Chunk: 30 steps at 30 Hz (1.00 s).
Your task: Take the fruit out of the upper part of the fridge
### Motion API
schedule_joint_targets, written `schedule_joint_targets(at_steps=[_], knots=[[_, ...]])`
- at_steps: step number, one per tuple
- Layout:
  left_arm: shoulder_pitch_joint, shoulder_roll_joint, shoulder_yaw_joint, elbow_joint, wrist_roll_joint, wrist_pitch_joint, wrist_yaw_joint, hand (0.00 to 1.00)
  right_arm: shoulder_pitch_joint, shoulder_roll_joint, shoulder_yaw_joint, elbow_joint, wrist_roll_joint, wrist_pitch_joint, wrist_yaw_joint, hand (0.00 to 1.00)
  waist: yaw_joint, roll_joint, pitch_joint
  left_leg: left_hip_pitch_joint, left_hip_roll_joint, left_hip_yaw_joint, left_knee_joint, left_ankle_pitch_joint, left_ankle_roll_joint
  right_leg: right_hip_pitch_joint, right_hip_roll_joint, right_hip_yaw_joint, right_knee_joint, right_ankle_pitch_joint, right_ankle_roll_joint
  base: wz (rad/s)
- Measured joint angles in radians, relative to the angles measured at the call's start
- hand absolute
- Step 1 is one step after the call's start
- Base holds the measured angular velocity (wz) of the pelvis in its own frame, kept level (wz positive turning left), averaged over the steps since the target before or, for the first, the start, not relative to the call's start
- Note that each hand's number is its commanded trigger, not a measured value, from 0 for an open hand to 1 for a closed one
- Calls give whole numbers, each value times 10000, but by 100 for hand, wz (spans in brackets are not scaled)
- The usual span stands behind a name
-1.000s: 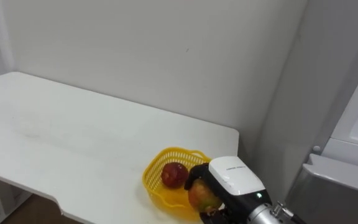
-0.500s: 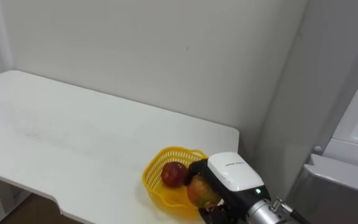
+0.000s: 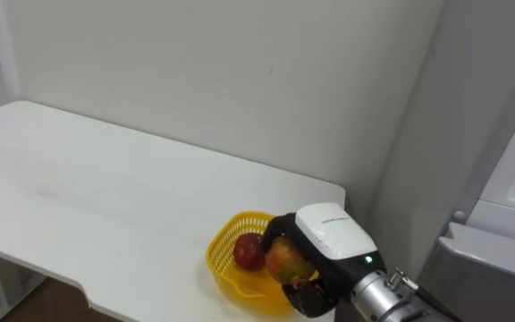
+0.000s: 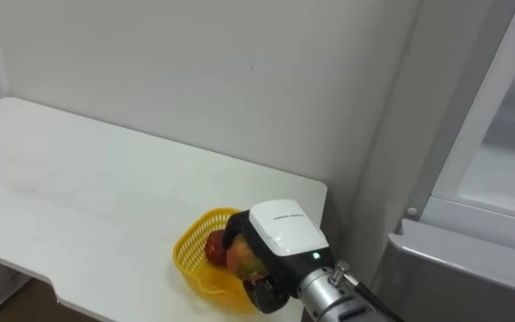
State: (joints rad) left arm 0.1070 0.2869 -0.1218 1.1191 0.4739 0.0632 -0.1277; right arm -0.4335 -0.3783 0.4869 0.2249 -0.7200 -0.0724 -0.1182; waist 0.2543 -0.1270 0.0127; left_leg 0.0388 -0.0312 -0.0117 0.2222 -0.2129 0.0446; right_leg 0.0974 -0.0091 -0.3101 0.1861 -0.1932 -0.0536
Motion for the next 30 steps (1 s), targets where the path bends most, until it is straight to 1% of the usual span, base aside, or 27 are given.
schedule_joint_targets(at_steps=[4, 6, 14, 30], knots=[[4, -9, -1, -2, 3, 0, 4, 0, -6, 0, 0, 93, 175, -5, 1, 0, 12, -10, 9, 2, -1, -5, -3, 0, 0, 4, 0, -2, -3, 0, 0, 0], [16, -10, 4, -22, 41, 14, 5, 0, -62, 4, 0, 454, 297, 17, 7, 0, 37, -13, 10, 5, -4, -9, -4, 0, 0, 5, -2, -5, -3, 0, 0, 0], [125, -9, 8, -307, 407, 191, -120, 0, -193, 3, -3, 734, 404, 305, 8, 0, 55, -20, 7, 4, -3, -6, -5, 0, 0, -7, 1, 1, -9, -1, 1, 0], [157, -11, 3, -410, 404, 226, -105, 0, -194, 3, -2, 734, 530, 311, 8, 0, 119, -26, 2, 5, -2, -7, -3, 0, 0, 1, 1, 0, -5, -1, 1, 0]])
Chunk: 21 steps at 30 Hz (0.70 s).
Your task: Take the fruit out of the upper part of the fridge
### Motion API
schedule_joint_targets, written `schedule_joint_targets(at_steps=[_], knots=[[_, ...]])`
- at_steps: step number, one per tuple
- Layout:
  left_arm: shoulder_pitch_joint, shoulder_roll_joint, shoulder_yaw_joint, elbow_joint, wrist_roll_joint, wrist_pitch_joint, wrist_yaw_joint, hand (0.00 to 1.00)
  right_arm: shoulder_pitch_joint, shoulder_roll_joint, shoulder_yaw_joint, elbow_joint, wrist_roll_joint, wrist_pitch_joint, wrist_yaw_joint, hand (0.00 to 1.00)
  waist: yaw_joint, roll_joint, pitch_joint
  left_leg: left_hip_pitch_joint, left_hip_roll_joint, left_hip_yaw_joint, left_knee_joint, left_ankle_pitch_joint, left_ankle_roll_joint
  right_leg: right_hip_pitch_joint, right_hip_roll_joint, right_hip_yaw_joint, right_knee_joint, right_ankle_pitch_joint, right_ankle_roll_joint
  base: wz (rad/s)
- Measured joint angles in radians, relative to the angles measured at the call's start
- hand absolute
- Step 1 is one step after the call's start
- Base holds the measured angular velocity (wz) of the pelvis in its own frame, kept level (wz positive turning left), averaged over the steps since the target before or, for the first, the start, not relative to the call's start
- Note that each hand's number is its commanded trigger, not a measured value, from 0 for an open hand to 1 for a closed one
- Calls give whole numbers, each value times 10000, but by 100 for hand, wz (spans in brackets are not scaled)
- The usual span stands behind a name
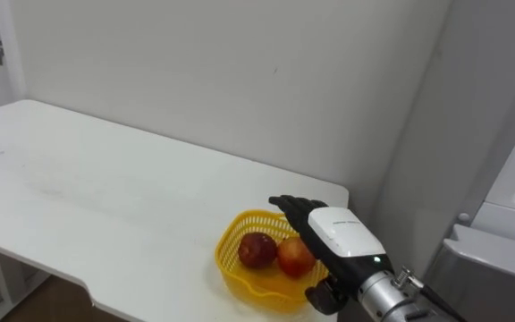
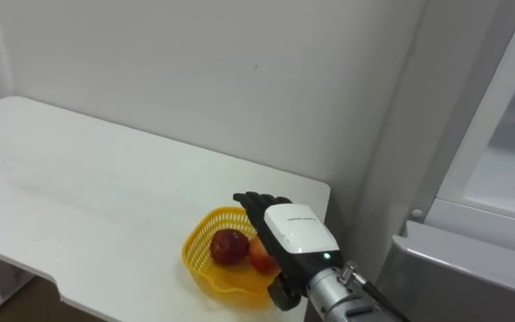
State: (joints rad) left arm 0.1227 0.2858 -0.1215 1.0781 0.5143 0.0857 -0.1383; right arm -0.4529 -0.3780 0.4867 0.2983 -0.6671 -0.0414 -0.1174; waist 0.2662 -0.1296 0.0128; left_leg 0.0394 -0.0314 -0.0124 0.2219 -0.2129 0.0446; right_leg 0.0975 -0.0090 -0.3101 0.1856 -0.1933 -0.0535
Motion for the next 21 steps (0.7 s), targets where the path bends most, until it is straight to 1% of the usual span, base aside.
schedule_joint_targets(at_steps=[7, 13, 16, 18, 19, 21], knots=[[0, 0, 0, 0, 0, 3, 1, 0, 0, 0, 0, 0, 0, 0, 0, 0, 27, 1, 0, 1, 0, 0, 0, 0, 0, 1, 0, -1, 0, 0, 0, 0], [3, -9, 3, 29, -5, 32, 26, 0, 1, 14, -1, 62, 622, 2, -10, 0, 74, 26, 16, 65, -1, -6, -6, 0, 0, 67, 2, 14, -3, 0, 0, 0], [16, -81, 6, 38, -2, 137, 56, 0, 1, 95, -108, 59, 750, 2, -17, 0, 27, 55, 20, 71, -3, 1, 1, 0, 0, 73, 1, 24, 2, 0, 0, 0], [6, -160, 15, 82, -8, 203, 54, 0, 1, 221, -338, 11, 767, 0, -34, 0, 5, 118, 26, 62, -3, 13, 8, 0, 1, 73, 1, 47, 1, 2, 0, 0], [5, -184, 16, 97, -8, 206, 54, 0, 1, 280, -414, 0, 779, 0, -38, 0, -27, 146, 18, 60, -3, 16, 10, 0, 1, 71, 0, 48, 1, 3, 1, 0], [30, -279, 15, 117, -8, 219, 49, 0, 4, 373, -553, -148, 780, -2, -52, 0, -154, 283, -9, 42, -6, 19, 14, -3, 5, 54, -7, 52, 3, 12, 15, 0]])
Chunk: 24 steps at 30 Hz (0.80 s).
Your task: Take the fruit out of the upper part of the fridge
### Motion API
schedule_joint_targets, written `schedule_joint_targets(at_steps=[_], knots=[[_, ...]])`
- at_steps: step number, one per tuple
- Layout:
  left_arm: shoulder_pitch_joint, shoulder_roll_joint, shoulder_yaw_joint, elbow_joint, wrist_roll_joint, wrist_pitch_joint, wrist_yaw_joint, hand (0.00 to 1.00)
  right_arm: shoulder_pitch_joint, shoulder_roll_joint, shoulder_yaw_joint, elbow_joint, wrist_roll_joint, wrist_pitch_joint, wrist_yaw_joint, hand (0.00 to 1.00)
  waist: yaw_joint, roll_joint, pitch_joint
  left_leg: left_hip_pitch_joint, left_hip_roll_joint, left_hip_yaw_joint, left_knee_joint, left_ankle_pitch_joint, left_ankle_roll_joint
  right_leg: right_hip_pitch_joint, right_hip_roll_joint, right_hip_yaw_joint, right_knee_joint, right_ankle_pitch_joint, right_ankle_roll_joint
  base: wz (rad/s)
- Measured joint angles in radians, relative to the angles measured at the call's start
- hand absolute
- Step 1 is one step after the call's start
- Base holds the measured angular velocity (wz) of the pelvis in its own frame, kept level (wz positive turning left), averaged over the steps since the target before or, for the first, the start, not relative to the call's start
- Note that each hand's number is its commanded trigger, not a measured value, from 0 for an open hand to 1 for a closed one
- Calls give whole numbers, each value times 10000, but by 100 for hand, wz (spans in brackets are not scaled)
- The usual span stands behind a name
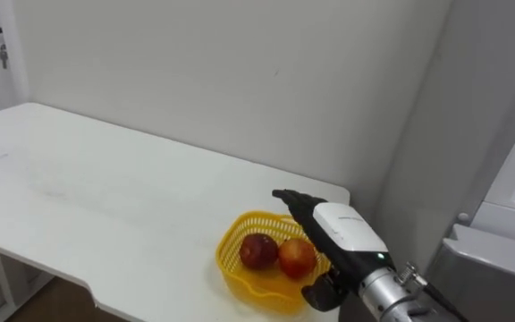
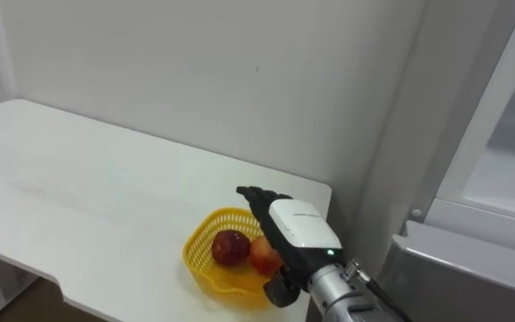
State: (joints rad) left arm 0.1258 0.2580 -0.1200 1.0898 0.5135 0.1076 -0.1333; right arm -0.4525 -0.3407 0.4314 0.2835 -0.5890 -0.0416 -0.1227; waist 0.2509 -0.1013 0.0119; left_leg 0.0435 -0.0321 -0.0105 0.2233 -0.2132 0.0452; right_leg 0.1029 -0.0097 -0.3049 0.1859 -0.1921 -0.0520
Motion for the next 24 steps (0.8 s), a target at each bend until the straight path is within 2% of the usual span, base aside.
schedule_joint_targets(at_steps=[3, 5, 8, 13, 18, 19, 20, 24], knots=[[-4, -80, -3, -22, -1, 7, 0, 0, 39, 24, -212, -529, -2, -12, -177, 0, -251, 319, -44, -25, -13, 9, -5, 5, 14, -26, -15, 1, -4, 3, 6, 0], [-8, -102, 2, -21, -1, 17, 22, 0, 128, 26, -282, -830, 96, -6, -203, 0, -357, 433, -114, -24, -8, 56, -10, 6, 15, -43, -13, 38, -10, 3, 6, -3], [-79, -159, 21, -22, -20, 18, 125, 0, 347, 30, -328, -1109, 643, -5, -213, 0, -536, 537, -149, 11, 7, 100, -7, 14, 16, -66, -7, 92, -5, 3, 6, -6], [-316, -176, -7, 36, -24, -47, 352, 0, 818, 40, -324, -1471, 1476, 26, -48, 0, -622, 567, -144, 11, 39, 314, -24, 16, 18, -155, 9, 283, 40, 10, -1, -12], [-310, -224, -11, 96, -99, -52, 587, 0, 1669, 259, -363, -2975, 1993, 92, 104, 0, -836, 721, -104, 136, 46, 496, -136, 24, 43, -153, 14, 468, 43, 39, 31, -12], [-262, -273, -9, 95, -103, -52, 621, 0, 1850, 265, -366, -3302, 2174, 77, 163, 0, -861, 767, -124, 201, 56, 586, -210, 29, 56, -148, 16, 547, 47, 46, 40, -12], [-223, -319, -9, 96, -105, -66, 628, 0, 2054, 275, -400, -3636, 2353, 77, 190, 0, -974, 835, -118, 198, 54, 587, -214, 20, 70, -138, 15, 545, 42, 56, 56, -10], [-151, -395, -9, 113, -143, -191, 647, 0, 2828, 557, -707, -4639, 2561, 21, 537, 0, -1368, 894, -120, 179, 50, 615, -243, 6, 91, -161, 8, 587, 57, 59, 60, 0]])
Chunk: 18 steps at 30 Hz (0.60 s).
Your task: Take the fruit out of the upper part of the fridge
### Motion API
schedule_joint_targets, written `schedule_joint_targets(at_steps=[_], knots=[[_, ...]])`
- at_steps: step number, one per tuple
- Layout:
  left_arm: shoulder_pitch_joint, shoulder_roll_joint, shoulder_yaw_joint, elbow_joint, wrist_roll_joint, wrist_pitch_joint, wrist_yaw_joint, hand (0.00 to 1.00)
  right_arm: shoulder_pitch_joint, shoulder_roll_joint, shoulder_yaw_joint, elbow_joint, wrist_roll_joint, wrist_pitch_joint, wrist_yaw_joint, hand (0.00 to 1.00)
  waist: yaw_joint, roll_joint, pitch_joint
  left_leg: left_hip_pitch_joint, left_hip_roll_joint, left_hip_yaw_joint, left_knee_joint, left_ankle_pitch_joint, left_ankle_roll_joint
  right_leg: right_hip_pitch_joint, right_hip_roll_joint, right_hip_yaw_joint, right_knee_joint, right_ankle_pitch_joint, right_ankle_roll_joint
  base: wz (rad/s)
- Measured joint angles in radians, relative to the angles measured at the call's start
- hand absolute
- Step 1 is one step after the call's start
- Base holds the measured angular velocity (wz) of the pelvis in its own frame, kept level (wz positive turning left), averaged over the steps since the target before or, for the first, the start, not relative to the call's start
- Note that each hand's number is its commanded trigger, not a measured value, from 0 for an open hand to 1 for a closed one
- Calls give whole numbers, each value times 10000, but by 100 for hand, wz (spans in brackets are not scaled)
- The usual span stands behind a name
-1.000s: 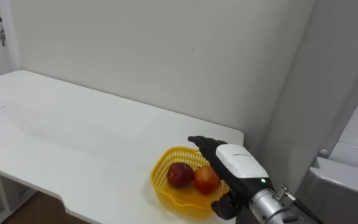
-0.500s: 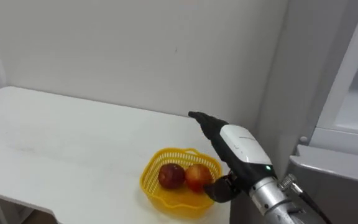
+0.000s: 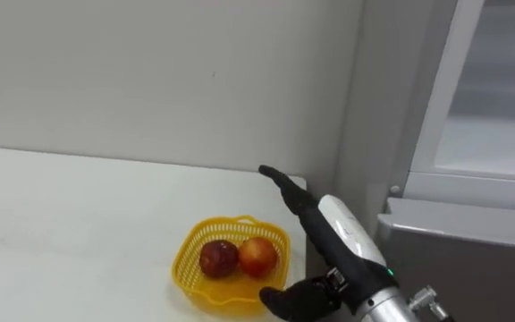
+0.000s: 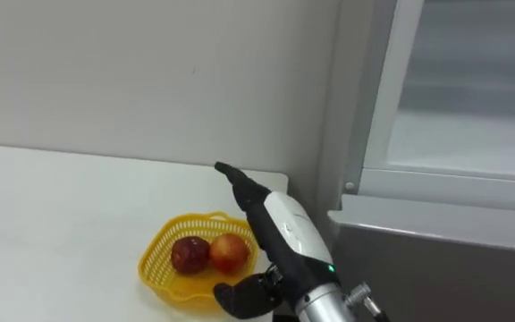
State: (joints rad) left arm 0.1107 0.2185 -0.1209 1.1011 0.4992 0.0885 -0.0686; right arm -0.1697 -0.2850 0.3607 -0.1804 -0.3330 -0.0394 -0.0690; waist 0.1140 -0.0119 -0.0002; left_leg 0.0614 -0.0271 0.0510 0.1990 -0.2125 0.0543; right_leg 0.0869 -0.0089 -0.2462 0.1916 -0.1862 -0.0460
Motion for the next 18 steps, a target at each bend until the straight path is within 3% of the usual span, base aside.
schedule_joint_targets(at_steps=[7, 9, 11, 18], knots=[[19, -107, 0, 337, -372, -89, 384, 0, 1859, 93, -281, -273, -472, -271, 74, 0, -317, 124, -4, 98, 46, 324, -3, -29, 38, -71, 73, 483, 125, 15, 19, -13], [150, -112, -31, 492, -466, -69, 456, 0, 2579, 113, -310, -306, -593, -530, 73, 0, -514, 185, -42, 106, 50, 383, -12, -38, 52, -97, 75, 549, 132, 29, 28, -12], [291, -144, -14, 466, -613, -67, 594, 0, 2972, 125, -342, -288, -646, -557, 73, 0, -648, 238, -84, 73, 50, 444, -12, -39, 56, -152, 71, 594, 129, 39, 38, -7], [582, -146, -5, 364, -759, -104, 717, 0, 4400, 107, -934, 167, -865, -739, 18, 0, -1161, 196, -88, 70, 81, 710, 1, -33, 67, -217, 105, 804, 128, 45, 47, -8]])
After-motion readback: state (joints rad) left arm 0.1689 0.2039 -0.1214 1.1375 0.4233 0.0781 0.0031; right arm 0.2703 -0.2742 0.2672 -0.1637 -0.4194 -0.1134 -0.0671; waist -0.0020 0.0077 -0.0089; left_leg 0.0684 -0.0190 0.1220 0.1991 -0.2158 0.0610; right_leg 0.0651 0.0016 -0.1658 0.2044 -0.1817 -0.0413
